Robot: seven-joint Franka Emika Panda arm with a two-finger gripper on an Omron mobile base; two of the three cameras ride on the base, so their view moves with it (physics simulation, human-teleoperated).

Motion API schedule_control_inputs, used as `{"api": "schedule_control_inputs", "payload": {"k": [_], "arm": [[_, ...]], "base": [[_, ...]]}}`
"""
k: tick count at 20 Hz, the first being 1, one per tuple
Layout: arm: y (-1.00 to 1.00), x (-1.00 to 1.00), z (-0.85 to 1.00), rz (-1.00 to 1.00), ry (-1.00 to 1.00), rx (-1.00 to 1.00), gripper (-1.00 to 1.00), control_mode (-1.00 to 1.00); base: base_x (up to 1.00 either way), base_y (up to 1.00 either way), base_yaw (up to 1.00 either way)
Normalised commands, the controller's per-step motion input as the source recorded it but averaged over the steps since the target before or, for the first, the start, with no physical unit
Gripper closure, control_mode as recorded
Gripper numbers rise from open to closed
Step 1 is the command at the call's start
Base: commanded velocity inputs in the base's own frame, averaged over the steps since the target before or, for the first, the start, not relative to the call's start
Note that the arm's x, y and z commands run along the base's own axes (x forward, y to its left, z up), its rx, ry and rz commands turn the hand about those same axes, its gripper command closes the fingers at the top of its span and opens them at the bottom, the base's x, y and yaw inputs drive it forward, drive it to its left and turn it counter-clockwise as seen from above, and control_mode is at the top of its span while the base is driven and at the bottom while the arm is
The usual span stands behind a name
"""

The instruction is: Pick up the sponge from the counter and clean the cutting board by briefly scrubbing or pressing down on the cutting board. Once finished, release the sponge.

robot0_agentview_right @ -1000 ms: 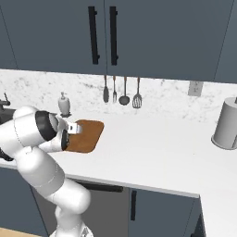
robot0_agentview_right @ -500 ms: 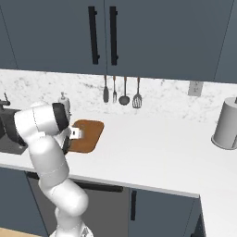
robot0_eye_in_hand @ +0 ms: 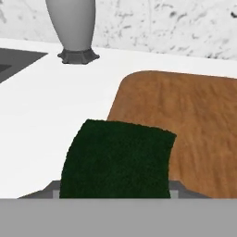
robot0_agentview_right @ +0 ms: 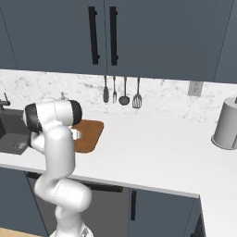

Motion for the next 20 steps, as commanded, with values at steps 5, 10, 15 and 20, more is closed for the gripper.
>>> {"api": "schedule_control_inputs", "payload": {"k": [5,10,15,20], "arm": [[0.00,0.00,-0.46,0.00,-0.18,0.01,1.00,-1.00],[-0.01,0.00,-0.59,0.00,-0.17,0.05,1.00,-1.00],[-0.20,0.14,-0.46,0.00,-0.22,0.08,1.00,-1.00],[-0.19,0.28,-0.50,0.00,-0.23,0.06,1.00,-1.00]], "base": [[0.00,0.00,0.00],[0.00,0.00,0.00],[0.00,0.00,0.00],[0.00,0.00,0.00]]}}
